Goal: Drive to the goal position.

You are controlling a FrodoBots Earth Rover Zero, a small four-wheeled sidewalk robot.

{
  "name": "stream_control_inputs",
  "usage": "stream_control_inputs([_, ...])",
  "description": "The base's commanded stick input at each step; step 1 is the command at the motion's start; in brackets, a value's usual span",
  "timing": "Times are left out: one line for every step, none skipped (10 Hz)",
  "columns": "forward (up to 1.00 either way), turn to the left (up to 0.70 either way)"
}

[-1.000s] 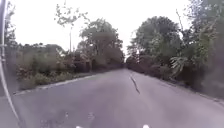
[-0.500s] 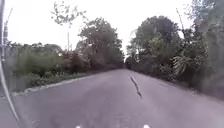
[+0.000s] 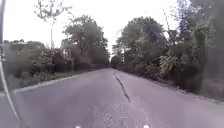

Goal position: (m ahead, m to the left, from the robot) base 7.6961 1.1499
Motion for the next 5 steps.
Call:
stream_control_inputs([0.7, 0.0])
stream_control_inputs([0.7, 0.0])
stream_control_inputs([0.7, 0.0])
stream_control_inputs([0.7, 0.0])
stream_control_inputs([0.7, 0.0])
